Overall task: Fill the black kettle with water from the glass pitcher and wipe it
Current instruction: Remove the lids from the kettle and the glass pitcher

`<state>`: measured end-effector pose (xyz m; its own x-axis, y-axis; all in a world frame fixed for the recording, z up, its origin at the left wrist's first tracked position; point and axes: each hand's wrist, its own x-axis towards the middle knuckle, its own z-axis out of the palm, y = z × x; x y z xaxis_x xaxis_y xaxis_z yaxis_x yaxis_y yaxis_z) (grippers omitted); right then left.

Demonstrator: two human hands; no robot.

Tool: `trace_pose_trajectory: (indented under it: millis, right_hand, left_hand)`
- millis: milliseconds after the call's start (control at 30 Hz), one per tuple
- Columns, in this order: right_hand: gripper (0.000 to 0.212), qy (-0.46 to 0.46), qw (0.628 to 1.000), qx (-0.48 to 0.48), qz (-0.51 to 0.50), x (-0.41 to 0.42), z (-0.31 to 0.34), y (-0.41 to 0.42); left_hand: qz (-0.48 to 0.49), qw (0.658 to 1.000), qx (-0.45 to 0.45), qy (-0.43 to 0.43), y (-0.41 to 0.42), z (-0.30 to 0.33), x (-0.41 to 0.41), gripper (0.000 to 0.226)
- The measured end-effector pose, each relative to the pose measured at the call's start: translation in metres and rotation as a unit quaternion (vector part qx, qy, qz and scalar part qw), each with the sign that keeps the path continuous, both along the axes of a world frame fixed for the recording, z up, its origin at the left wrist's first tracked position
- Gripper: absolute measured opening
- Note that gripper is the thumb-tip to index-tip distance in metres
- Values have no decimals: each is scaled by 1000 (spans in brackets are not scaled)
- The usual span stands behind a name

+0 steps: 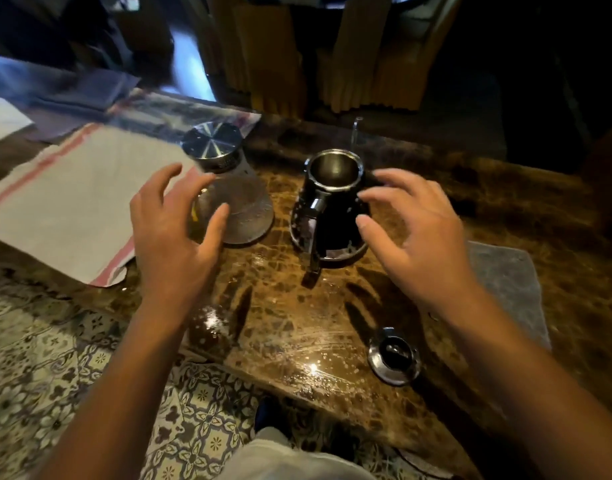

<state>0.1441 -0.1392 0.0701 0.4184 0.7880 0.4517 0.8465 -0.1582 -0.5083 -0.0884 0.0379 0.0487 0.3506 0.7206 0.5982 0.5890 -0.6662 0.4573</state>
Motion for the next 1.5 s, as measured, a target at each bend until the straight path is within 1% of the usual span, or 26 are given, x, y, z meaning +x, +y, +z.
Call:
trace_pose_trajectory:
  millis: [67,133,300,400,500,633,700,867,967,1100,1167,1267,1333,1433,1500]
  right_hand:
    - [41,-28,999,-22,20,-3,7,28]
    - [45,-38,998,-43,35,-8,14,55]
    - [59,-57,992,-92,68,-27,23,130]
    - [66,-76,987,-117,82,-43,24,178]
    - [70,-93,983,-131,90,-52,24,207]
    - [69,-88,981,-153,84,-63,15,237]
    - [67,-94,980,-160,75,-66,10,243]
    - [65,-114,979,-161,57,-69,7,248]
    - [64,-134,975,-169,47,-69,14,253]
    - [74,-174,964,-198,27,-71,19,263]
    - [75,-182,961,-207,20,-71,20,266]
    - [73,-173,962,-212,20,-69,26,269]
    - [69,-150,966,-208,32,-67,33,271]
    - [67,-72,976,-196,53,-60,38,271]
    - [73,-5,984,-169,61,-57,34,267]
  left_hand:
    - [27,1000,-2,0,17,-2,-15,44]
    - [35,999,-20,-7,38,-7,-26,49]
    - [-19,994,-101,-22,76,-29,-32,58]
    - [-77,984,-157,-44,92,-43,-30,56]
    - [-137,968,-195,-81,97,-45,-25,51]
    - [-172,949,-245,-104,105,-54,-24,39]
    - [-183,938,-271,-117,105,-58,-24,40]
    - [-203,933,-274,-118,111,-62,-23,39]
    - [-216,937,-260,-88,115,-63,-24,38]
    - [-239,936,-252,-61,122,-64,-25,40]
    - [-245,936,-245,-53,125,-64,-27,40]
    - [-251,940,-230,-37,129,-63,-27,35]
    - [-251,942,-222,-34,131,-62,-27,34]
    - [-257,943,-210,-36,131,-62,-26,34]
    - [-263,941,-210,-39,132,-63,-27,36]
